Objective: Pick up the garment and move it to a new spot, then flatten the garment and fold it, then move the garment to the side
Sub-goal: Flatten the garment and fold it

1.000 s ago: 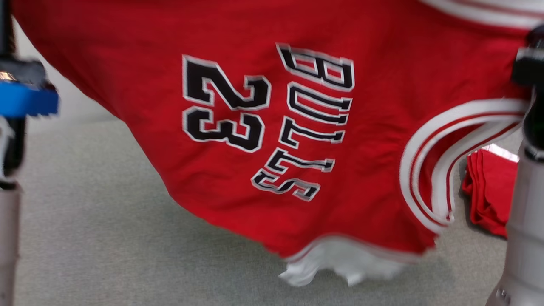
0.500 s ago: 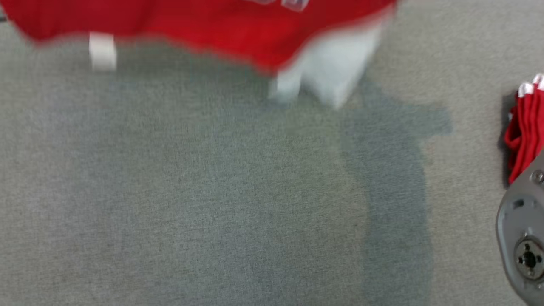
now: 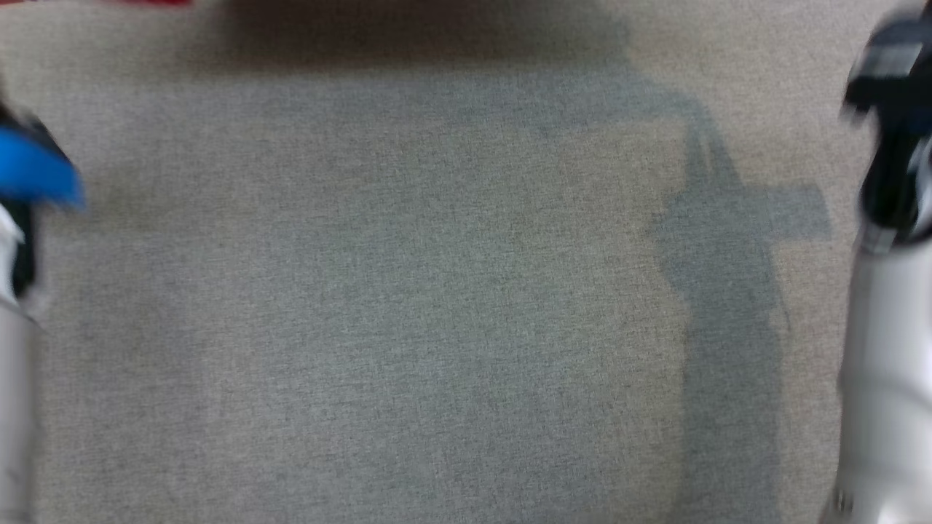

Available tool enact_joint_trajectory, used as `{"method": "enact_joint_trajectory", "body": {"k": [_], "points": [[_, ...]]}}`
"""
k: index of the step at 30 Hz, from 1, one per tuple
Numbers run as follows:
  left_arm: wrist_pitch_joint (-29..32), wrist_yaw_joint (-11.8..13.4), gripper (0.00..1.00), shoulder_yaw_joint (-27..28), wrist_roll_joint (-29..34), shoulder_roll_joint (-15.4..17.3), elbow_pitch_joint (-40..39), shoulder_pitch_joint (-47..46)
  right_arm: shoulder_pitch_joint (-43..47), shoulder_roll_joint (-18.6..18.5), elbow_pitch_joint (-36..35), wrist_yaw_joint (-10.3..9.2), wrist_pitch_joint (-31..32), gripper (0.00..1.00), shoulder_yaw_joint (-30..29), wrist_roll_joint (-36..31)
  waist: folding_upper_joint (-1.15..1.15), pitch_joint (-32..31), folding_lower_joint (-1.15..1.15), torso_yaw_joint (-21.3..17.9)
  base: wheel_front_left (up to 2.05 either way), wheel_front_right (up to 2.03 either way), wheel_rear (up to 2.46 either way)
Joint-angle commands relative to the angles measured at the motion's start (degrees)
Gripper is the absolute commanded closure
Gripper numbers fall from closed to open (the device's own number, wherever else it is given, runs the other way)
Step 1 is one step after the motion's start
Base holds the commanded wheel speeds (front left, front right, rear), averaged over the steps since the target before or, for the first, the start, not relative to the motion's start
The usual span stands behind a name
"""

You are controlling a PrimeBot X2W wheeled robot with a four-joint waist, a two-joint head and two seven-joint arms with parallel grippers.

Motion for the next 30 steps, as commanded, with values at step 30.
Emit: {"method": "enact_joint_trajectory", "body": {"k": [30], "points": [[-0.2, 0.8, 1.00, 15.0, 11.4, -20.9, 2.0, 48.2, 59.4, -0.9, 1.4, -0.45, -0.5, 1.00, 2.7, 11.6, -0.01, -23.3, 0.00, 0.0, 0.00, 0.00, 0.00]]}}
